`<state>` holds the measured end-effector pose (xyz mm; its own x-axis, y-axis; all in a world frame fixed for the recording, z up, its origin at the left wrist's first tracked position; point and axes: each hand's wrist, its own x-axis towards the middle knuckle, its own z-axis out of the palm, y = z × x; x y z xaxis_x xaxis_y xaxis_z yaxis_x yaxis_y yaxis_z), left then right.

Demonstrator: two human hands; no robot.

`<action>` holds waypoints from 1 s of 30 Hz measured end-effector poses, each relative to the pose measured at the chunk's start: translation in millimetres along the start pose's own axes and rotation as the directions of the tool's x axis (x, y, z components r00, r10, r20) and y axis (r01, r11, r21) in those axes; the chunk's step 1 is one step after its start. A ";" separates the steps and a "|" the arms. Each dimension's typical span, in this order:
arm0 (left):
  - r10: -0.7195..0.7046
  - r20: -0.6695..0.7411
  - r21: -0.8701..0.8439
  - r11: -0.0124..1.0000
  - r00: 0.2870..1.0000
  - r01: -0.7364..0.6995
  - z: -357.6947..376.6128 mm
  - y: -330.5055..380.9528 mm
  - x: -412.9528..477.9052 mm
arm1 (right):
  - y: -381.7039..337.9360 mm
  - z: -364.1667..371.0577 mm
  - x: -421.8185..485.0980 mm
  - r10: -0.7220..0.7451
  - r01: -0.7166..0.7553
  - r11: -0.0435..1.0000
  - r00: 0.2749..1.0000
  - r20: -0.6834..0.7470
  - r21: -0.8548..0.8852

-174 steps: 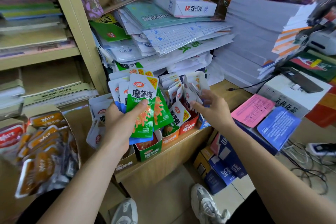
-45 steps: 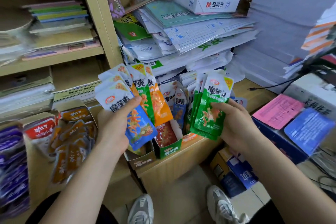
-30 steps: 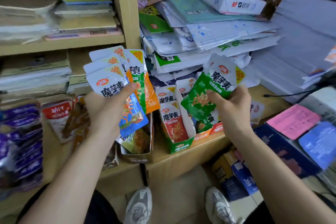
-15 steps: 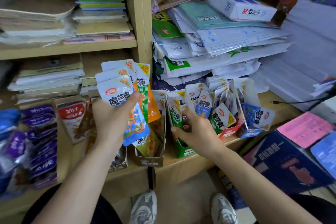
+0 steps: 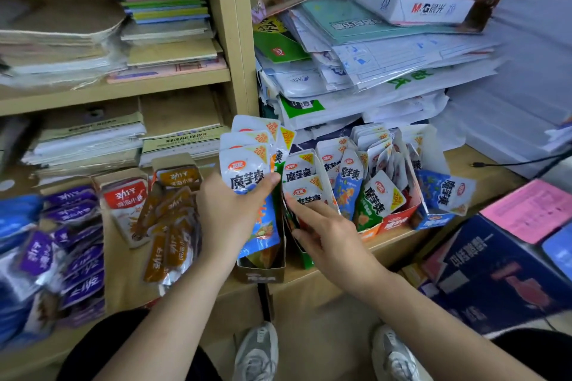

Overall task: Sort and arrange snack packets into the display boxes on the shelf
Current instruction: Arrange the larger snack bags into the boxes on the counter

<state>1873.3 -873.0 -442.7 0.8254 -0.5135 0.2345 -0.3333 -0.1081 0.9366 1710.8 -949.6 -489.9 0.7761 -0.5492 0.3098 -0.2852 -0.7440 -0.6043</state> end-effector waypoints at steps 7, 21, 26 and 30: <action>-0.101 0.035 -0.144 0.984 0.994 0.105 7.2 6.5 1.4 | 1.5 -3.4 2.3 -0.060 0.065 0.981 0.998 0.031 -0.184; -0.287 0.106 0.009 0.958 0.952 0.287 4.0 6.6 13.7 | 9.3 -23.3 8.7 -0.022 0.035 0.990 0.995 0.094 -0.135; -0.288 0.134 0.032 0.958 0.948 0.286 4.1 0.6 16.7 | 20.6 -56.8 38.2 0.091 -0.090 0.994 0.995 -0.028 0.057; -0.299 0.163 -0.001 0.953 0.940 0.304 3.2 3.0 14.4 | 22.3 -60.3 46.1 0.086 -0.097 0.986 0.993 0.083 0.136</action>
<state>1882.7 -883.4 -437.3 0.8015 -0.5891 -0.1024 -0.0665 -0.2580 0.9639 1706.2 -1014.5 -444.8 0.7927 -0.5777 0.1948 -0.2799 -0.6286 -0.7256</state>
